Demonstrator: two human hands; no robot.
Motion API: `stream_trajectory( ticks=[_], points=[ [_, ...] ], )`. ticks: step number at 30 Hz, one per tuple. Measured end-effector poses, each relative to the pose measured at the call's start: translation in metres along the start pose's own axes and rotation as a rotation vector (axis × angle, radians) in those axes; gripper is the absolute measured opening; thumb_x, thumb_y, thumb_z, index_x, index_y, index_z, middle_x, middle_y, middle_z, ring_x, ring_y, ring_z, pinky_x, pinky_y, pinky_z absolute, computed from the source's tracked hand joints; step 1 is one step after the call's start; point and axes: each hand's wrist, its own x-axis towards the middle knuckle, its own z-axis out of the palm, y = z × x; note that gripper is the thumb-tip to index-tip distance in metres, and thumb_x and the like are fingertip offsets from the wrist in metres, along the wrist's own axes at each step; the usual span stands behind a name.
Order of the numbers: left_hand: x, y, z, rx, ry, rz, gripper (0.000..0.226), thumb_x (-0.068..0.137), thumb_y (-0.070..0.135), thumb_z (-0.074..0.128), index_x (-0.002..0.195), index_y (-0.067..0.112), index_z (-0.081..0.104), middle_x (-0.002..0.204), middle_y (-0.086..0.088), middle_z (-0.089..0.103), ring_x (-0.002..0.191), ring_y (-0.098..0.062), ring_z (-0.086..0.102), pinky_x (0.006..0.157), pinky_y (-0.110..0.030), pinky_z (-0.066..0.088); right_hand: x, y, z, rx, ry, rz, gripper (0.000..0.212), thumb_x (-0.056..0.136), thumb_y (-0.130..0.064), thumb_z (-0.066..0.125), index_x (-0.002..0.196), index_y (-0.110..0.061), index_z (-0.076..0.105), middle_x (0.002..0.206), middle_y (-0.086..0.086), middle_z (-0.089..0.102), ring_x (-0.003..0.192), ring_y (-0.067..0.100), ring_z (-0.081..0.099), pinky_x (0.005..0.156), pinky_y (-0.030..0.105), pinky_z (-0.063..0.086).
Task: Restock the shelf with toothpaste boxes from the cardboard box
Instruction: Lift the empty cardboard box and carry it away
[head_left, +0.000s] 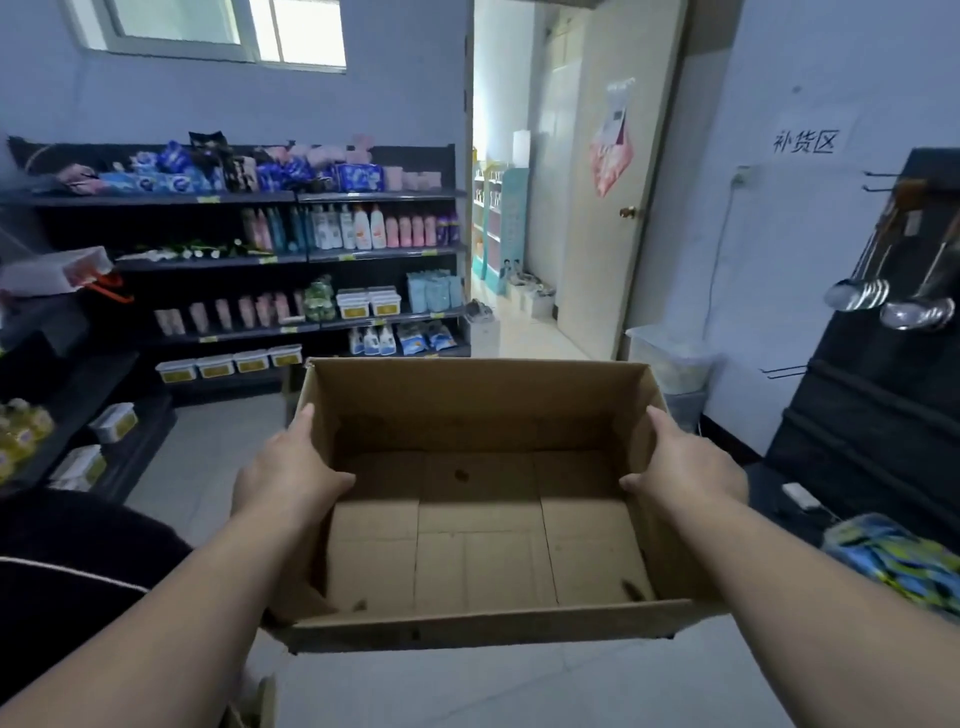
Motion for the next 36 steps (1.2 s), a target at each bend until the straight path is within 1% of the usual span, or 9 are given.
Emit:
stream_trajectory(
  ticks=[3,7,10,15,19,21,28,31,36],
  points=[
    [0.048,0.028,0.019,-0.002,-0.021,0.063,0.098,0.075,0.035,0.078,0.152,0.030,0.018,0.143,-0.008,0.046,0.124,-0.030,0.049,0.090,-0.042,0.049,0.033,0.000,-0.001,0.007,0.021,0.081,0.090,0.084,-0.046,0.070,0.153,-0.037,0.013,0.121,0.006,0.061,0.103,0.027,0.061,0.071,0.036,0.051],
    [0.095,0.073,0.055,-0.009,-0.103,0.108,0.099,0.075,0.035,0.079,0.152,0.030,0.017,0.144,-0.008,0.046,0.125,-0.031,0.049,0.090,-0.041,0.049,0.083,0.016,0.005,-0.003,0.015,0.168,0.090,0.084,-0.048,0.069,0.153,-0.038,0.011,0.114,0.005,0.062,0.094,0.025,0.061,0.066,0.034,0.052],
    [0.125,0.114,0.087,-0.003,-0.140,0.155,0.097,0.076,0.036,0.078,0.152,0.028,0.018,0.146,-0.006,0.045,0.127,-0.029,0.048,0.091,-0.040,0.047,0.128,0.035,0.010,-0.004,0.021,0.204,0.090,0.083,-0.049,0.070,0.152,-0.039,0.013,0.118,0.006,0.061,0.099,0.026,0.060,0.071,0.037,0.052],
    [0.178,0.191,0.140,-0.004,-0.150,0.195,0.097,0.077,0.035,0.078,0.152,0.028,0.017,0.143,-0.008,0.047,0.123,-0.029,0.050,0.082,-0.037,0.048,0.220,0.064,0.016,-0.015,0.040,0.243,0.089,0.084,-0.049,0.069,0.152,-0.039,0.012,0.117,0.008,0.060,0.100,0.028,0.061,0.067,0.035,0.050],
    [0.220,0.257,0.171,-0.010,-0.142,0.205,0.096,0.078,0.035,0.076,0.152,0.028,0.016,0.143,-0.009,0.047,0.125,-0.029,0.049,0.086,-0.038,0.047,0.296,0.085,0.009,-0.018,0.046,0.238,0.089,0.083,-0.051,0.068,0.152,-0.039,0.013,0.118,0.005,0.061,0.101,0.027,0.062,0.074,0.037,0.055],
    [0.243,0.287,0.185,-0.020,-0.137,0.210,0.095,0.079,0.034,0.076,0.153,0.028,0.016,0.144,-0.008,0.046,0.126,-0.029,0.048,0.088,-0.038,0.046,0.334,0.091,0.005,-0.031,0.059,0.233,0.089,0.084,-0.053,0.068,0.152,-0.038,0.013,0.119,0.005,0.062,0.101,0.027,0.062,0.074,0.036,0.054],
    [0.332,0.352,0.247,-0.046,-0.167,0.229,0.096,0.077,0.030,0.077,0.152,0.027,0.018,0.143,-0.007,0.046,0.123,-0.029,0.050,0.092,-0.040,0.048,0.449,0.095,0.016,-0.061,0.089,0.282,0.093,0.081,-0.054,0.069,0.152,-0.041,0.010,0.113,0.002,0.066,0.087,0.023,0.064,0.067,0.036,0.057],
    [0.379,0.378,0.274,-0.058,-0.196,0.271,0.095,0.078,0.031,0.077,0.152,0.027,0.018,0.146,-0.006,0.042,0.127,-0.028,0.047,0.095,-0.039,0.045,0.497,0.086,0.022,-0.080,0.095,0.316,0.092,0.083,-0.053,0.068,0.153,-0.039,0.011,0.114,0.002,0.065,0.092,0.024,0.063,0.065,0.032,0.054],
    [0.461,0.428,0.308,-0.053,-0.229,0.364,0.095,0.078,0.029,0.076,0.152,0.027,0.018,0.148,-0.007,0.037,0.128,-0.029,0.045,0.098,-0.043,0.044,0.570,0.071,0.032,-0.059,0.118,0.399,0.092,0.081,-0.050,0.071,0.152,-0.040,0.013,0.118,0.004,0.062,0.096,0.025,0.063,0.072,0.038,0.057]
  ],
)
